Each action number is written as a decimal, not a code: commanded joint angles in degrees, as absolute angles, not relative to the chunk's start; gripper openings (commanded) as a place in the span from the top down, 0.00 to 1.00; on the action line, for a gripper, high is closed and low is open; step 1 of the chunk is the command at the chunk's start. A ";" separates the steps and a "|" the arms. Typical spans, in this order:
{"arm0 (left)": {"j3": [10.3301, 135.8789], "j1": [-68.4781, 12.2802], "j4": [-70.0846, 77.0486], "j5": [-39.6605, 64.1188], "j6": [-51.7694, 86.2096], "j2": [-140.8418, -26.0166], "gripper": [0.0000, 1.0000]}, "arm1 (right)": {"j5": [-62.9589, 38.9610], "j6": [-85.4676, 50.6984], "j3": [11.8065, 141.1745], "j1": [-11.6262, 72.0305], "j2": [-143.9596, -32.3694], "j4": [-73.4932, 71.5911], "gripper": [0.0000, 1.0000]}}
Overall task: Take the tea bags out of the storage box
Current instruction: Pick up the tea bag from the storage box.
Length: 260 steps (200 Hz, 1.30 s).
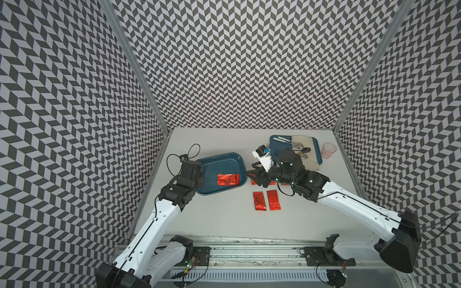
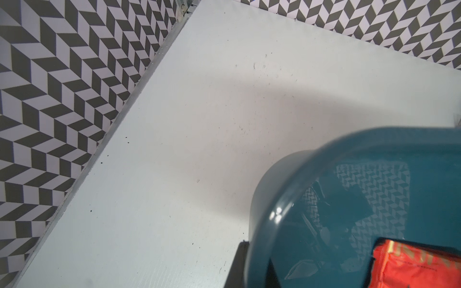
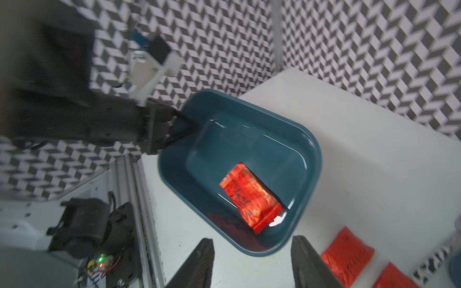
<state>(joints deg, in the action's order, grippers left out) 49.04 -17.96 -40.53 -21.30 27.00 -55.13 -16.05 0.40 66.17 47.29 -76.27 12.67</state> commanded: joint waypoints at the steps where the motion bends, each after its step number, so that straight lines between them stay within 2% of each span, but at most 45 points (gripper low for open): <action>1: 48.74 -17.75 -37.94 -20.28 26.83 -54.52 1.00 | -25.63 14.21 71.84 48.32 -82.00 11.69 0.47; 50: 48.56 -17.75 -37.44 -19.25 26.37 -54.41 1.00 | -25.74 28.80 89.78 48.57 -98.56 25.32 0.50; 100: 48.50 -17.75 -37.44 -19.32 26.46 -54.23 1.00 | -22.46 31.68 97.88 48.57 -109.54 30.93 0.52; 171: 48.51 -17.75 -37.36 -19.16 26.30 -54.05 1.00 | -13.68 34.94 96.24 48.55 -113.34 31.82 0.47; 216: 48.44 -17.75 -37.27 -18.98 26.23 -53.97 1.00 | -12.29 34.70 96.67 48.55 -115.11 31.64 0.47; 235: 48.43 -17.76 -37.27 -18.89 26.19 -54.13 1.00 | -13.11 34.67 96.77 48.58 -115.50 31.72 0.50; 260: 48.43 -17.80 -37.18 -18.76 26.19 -54.05 1.00 | -14.58 34.70 96.76 48.60 -115.61 32.50 0.62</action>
